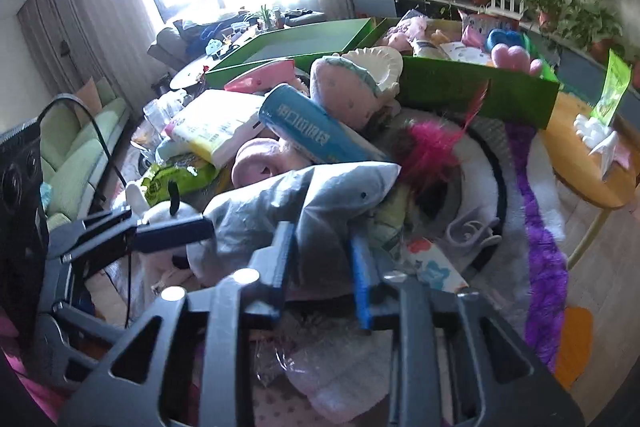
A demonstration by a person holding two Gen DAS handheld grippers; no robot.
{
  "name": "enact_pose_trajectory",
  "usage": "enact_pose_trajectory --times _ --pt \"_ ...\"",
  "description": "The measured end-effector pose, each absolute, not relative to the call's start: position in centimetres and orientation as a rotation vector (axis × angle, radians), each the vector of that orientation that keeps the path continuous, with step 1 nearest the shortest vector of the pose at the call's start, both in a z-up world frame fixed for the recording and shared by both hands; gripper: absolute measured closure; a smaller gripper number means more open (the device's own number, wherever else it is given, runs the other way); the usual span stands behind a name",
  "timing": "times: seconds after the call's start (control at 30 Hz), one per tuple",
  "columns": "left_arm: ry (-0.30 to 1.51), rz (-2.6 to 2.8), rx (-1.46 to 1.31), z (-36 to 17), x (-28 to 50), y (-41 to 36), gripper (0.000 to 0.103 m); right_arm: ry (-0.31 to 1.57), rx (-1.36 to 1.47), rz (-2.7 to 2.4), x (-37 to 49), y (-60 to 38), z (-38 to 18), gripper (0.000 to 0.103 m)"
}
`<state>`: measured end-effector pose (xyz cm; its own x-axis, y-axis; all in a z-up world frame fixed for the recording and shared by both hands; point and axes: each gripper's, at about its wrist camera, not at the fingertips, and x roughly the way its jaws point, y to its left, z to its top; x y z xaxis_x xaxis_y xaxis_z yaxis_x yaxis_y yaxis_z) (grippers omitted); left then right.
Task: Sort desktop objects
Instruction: 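Close the left gripper on the grey plastic bag while the right grips it too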
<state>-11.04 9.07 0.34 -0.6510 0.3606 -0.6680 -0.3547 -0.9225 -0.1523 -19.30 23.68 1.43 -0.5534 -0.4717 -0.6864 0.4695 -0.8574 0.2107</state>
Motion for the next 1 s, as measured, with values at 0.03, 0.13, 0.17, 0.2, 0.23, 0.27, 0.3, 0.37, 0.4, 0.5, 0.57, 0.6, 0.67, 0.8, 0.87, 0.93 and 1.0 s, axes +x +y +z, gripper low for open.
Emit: enact_pose_trajectory --times 0.03,0.13,0.17,0.2,0.23,0.27,0.3,0.37,0.4,0.5,0.57,0.6,0.67,0.8,0.87,0.93,1.0 --pt "-0.019 2.545 -1.032 0.4 -11.0 8.9 0.044 -0.003 1.055 -2.380 -19.1 23.7 1.5 0.085" --pt "-0.037 2.555 -1.028 0.6 -11.0 8.6 0.044 -0.012 1.077 -2.402 -18.2 24.3 1.7 0.088" --pt "-0.038 2.567 -1.033 0.6 -11.0 8.5 0.044 -0.017 1.085 -2.415 -17.9 24.5 1.7 0.088" --pt "-0.040 2.572 -1.041 0.6 -11.1 8.4 0.044 -0.026 1.091 -2.433 -17.7 24.7 1.7 0.088" --pt "-0.046 2.573 -1.051 0.6 -11.1 8.3 0.044 -0.042 1.098 -2.453 -17.3 25.1 1.7 0.089" --pt "-0.056 2.565 -1.062 0.5 -11.2 8.2 0.044 -0.070 1.107 -2.470 -17.0 25.6 1.7 0.089" --pt "-0.062 2.559 -1.069 0.4 -11.3 8.2 0.044 -0.132 1.120 -2.478 -16.7 26.3 1.6 0.089" --pt "-0.073 2.543 -1.084 0.2 -11.5 8.4 0.044 -0.204 1.134 -2.470 -16.4 27.1 1.3 0.088" --pt "-0.074 2.532 -1.084 0.1 -11.6 8.6 0.044 -0.216 1.138 -2.463 -16.3 27.3 1.1 0.088" --pt "-0.071 2.518 -1.075 0.0 -11.9 9.1 0.044 -0.240 1.157 -2.447 -15.9 27.3 0.4 0.083" --pt "-0.087 2.520 -1.072 -0.2 -12.2 9.2 0.050 -0.246 1.150 -2.447 -15.9 27.3 0.4 0.079" --pt "-0.090 2.514 -1.076 -0.2 -12.3 9.3 0.054 -0.239 1.149 -2.451 -15.9 27.3 0.3 0.079" --pt "-0.082 2.515 -1.074 -0.2 -12.6 9.3 0.054 -0.225 1.150 -2.457 -16.1 27.3 0.2 0.068" --pt "-0.065 2.518 -1.070 -0.3 -12.8 9.5 0.054 -0.181 1.157 -2.438 -16.4 27.1 -0.3 0.060" --pt "-0.039 2.518 -1.063 -0.2 -12.8 9.9 0.054 -0.143 1.155 -2.444 -16.5 26.7 -0.3 0.067" --pt "-0.018 2.515 -1.049 0.1 -12.6 10.3 0.054 -0.105 1.129 -2.446 -16.4 26.2 0.0 0.081" --pt "-0.010 2.515 -1.034 0.6 -12.6 10.5 0.054 -0.074 1.095 -2.454 -16.2 25.9 0.7 0.086"
